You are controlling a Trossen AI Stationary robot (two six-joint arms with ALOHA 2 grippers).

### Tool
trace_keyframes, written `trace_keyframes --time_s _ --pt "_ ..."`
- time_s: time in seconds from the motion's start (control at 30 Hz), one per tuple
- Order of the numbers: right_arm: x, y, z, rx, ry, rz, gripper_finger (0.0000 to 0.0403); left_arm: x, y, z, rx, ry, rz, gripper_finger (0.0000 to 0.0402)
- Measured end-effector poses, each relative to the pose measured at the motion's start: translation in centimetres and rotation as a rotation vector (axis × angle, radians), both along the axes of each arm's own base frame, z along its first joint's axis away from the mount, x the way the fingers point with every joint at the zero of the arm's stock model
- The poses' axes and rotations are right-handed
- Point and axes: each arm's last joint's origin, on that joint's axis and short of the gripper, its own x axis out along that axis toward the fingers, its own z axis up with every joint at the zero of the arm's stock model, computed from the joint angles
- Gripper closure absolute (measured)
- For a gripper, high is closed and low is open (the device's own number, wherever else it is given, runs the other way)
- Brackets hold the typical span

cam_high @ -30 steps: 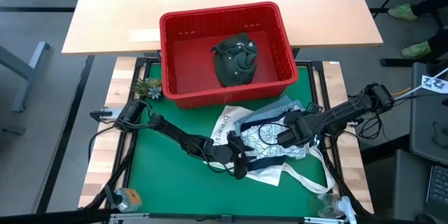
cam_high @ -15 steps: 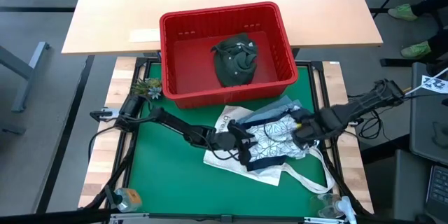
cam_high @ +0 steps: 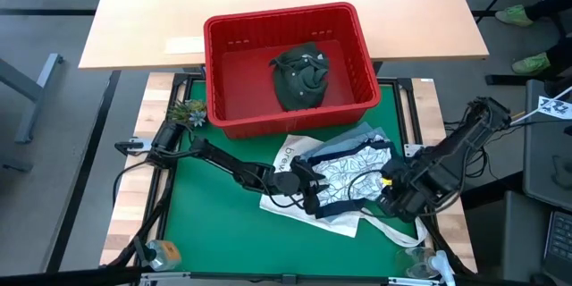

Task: Fold laundry
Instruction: Fold the patterned white shirt

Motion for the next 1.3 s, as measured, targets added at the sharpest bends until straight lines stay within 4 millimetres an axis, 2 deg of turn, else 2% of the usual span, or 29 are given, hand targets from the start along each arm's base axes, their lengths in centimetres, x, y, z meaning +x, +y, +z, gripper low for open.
trace_keyframes --time_s 0.17,0.33,0.87,1.0,1.2,1.3 --pt "-0.6 0.6 -0.4 0.006 -0.020 -0.055 0.0235 0.0 0.1 0.0 0.000 0.000 0.001 0.0250" --pt "-1.5 0.9 -2.2 -0.003 0.016 -0.084 0.0235 0.0 0.1 0.0 0.001 0.000 0.002 0.0250" --pt "-1.7 0.8 -4.5 -0.037 -0.017 -0.106 0.0238 0.0 0.2 0.0 0.002 0.000 0.004 0.0250" --pt "-1.8 0.7 -4.9 -0.045 -0.003 -0.106 0.0274 0.0 0.2 0.0 0.002 0.000 0.004 0.0250" --pt "-1.9 0.6 -5.0 -0.037 0.025 -0.095 0.0389 0.0 0.2 -0.2 0.008 0.019 0.004 0.0250" --pt "-2.0 0.7 -5.0 -0.003 0.078 -0.089 0.0383 -0.2 0.3 -0.6 0.021 0.066 0.005 0.0250"
